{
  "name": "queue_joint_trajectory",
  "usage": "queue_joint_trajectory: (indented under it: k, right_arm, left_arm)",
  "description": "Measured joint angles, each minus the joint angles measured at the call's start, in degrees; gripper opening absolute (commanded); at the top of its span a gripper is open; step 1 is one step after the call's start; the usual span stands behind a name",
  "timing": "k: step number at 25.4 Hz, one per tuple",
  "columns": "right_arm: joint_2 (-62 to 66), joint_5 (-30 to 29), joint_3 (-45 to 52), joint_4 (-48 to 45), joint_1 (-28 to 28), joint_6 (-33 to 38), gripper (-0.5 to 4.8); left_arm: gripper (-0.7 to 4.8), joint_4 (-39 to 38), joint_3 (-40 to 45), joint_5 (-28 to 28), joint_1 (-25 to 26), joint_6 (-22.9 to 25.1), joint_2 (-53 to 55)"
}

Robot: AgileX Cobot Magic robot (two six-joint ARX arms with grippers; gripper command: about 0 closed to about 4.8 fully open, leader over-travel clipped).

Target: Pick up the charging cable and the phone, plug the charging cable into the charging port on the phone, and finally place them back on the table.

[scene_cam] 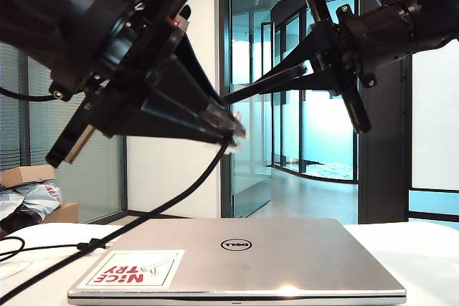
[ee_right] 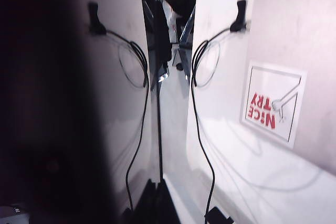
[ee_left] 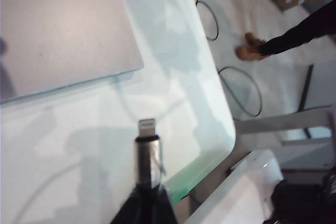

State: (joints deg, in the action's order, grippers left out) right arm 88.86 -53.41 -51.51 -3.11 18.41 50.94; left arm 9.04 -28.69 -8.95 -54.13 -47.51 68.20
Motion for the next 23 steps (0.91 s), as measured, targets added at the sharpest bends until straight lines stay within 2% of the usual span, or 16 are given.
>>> queue_joint_trajectory:
  k: [4,12,23]
  right_arm:
    - [0.0,0.1,0.9,0.0,1.1,0.2,-0.06]
    - [0.0,-0.6,2.6,-0.1,2.6,-3.9,-0.06]
    - [0.0,-3.7,2.7,0.0,3.1,-2.9,-0.06]
  left_arm:
    - [-0.06,1.4,0.0,0.0,0.0,-0.9,0.0]
    - [-0.06,1.5,0.0,0.0,0.0,-1.0,0.0]
    - [-0.06,1.9,0.0,0.0,0.0,-1.0,0.0]
